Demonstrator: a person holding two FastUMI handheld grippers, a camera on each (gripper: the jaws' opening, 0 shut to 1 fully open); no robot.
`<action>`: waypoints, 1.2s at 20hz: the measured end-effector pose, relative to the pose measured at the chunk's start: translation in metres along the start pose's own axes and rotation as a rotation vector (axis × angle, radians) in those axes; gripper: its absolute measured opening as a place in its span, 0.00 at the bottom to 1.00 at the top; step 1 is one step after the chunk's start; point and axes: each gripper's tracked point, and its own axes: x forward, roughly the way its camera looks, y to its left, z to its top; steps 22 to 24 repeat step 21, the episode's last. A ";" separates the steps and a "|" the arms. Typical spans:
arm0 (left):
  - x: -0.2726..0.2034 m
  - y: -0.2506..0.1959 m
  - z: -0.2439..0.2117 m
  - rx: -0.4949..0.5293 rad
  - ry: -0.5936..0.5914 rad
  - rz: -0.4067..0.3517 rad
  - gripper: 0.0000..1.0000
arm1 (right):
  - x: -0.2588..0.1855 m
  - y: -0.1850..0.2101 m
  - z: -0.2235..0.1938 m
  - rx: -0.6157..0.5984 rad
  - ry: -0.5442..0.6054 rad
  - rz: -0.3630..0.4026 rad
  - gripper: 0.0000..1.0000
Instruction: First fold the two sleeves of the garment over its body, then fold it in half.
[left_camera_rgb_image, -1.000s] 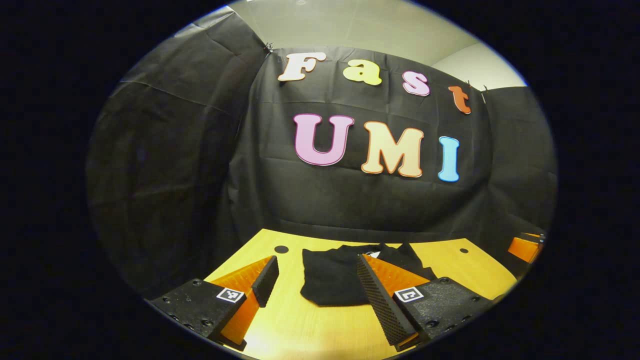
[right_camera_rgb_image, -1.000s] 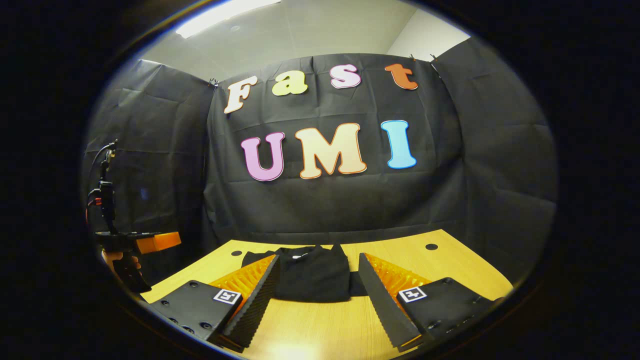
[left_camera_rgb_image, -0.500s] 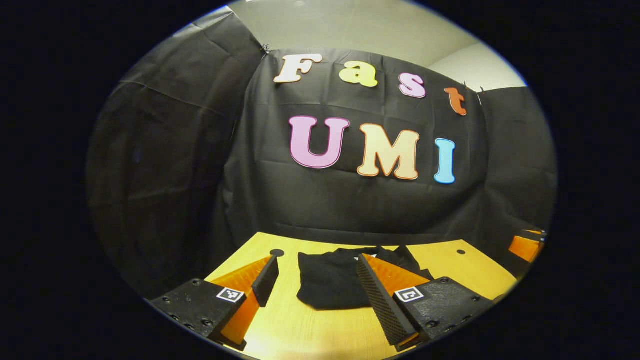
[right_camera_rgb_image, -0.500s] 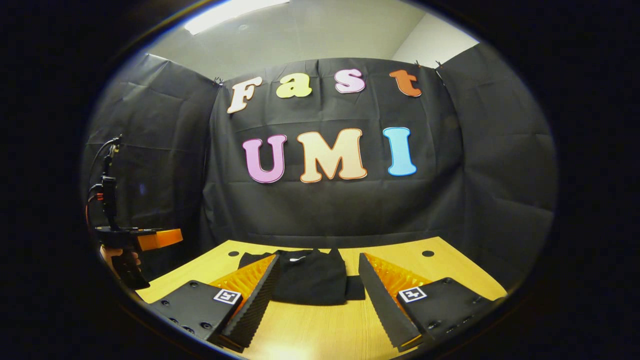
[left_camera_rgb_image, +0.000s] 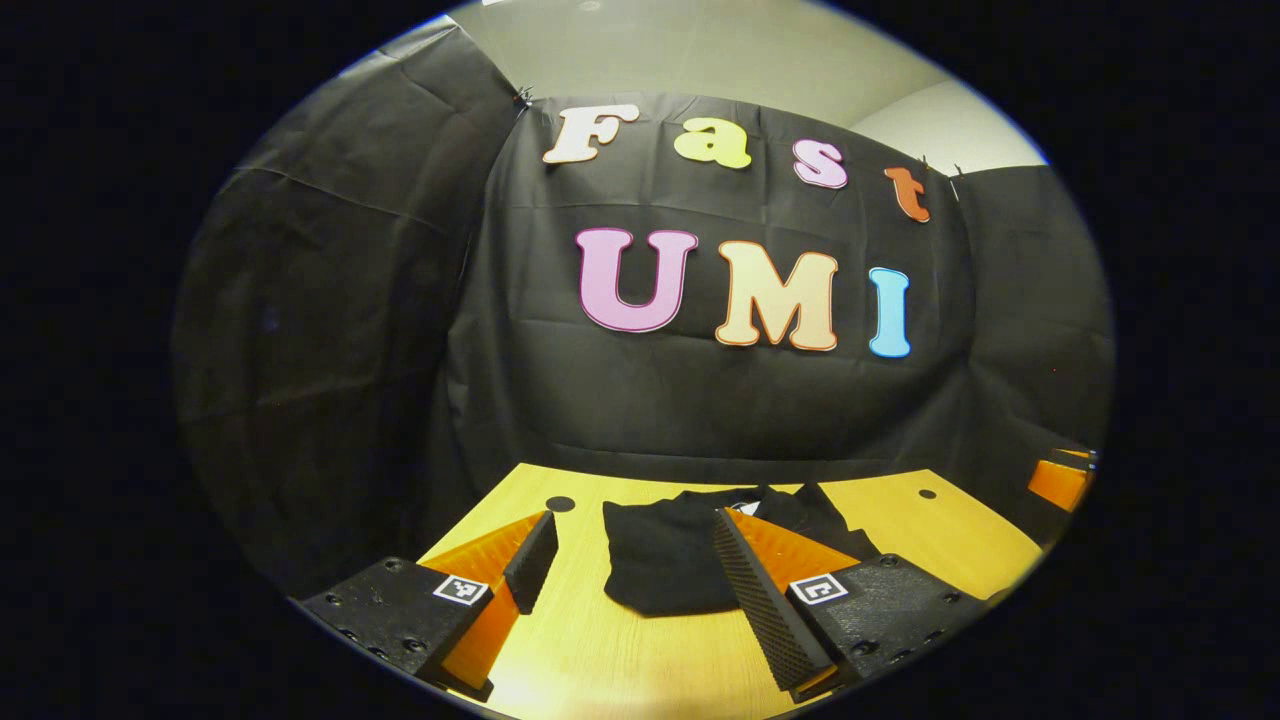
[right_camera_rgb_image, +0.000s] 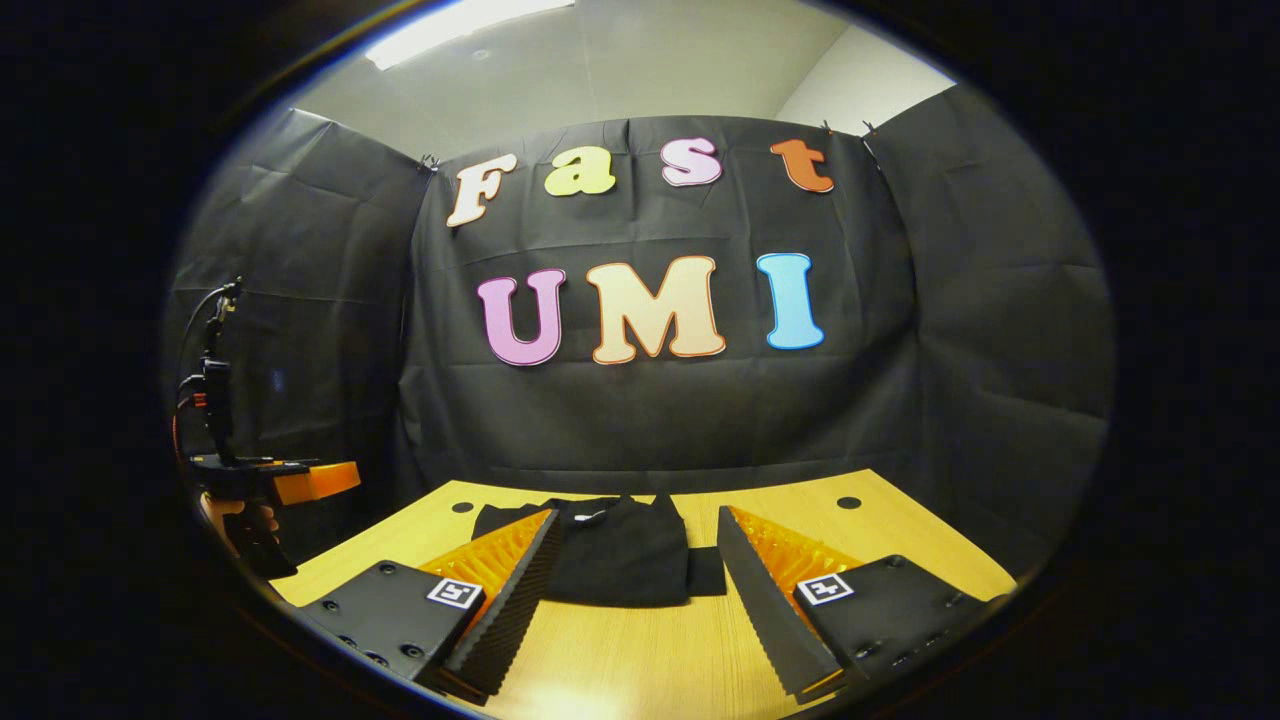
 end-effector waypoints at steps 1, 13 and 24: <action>0.000 0.000 0.000 0.000 0.002 -0.001 0.92 | 0.000 0.000 0.002 0.002 -0.006 -0.002 0.98; -0.003 -0.009 -0.004 0.020 0.003 -0.033 0.93 | -0.013 -0.011 0.008 0.011 -0.033 -0.042 0.98; -0.004 -0.016 -0.010 0.028 0.021 -0.067 0.93 | -0.024 -0.011 0.002 -0.001 -0.015 -0.074 0.98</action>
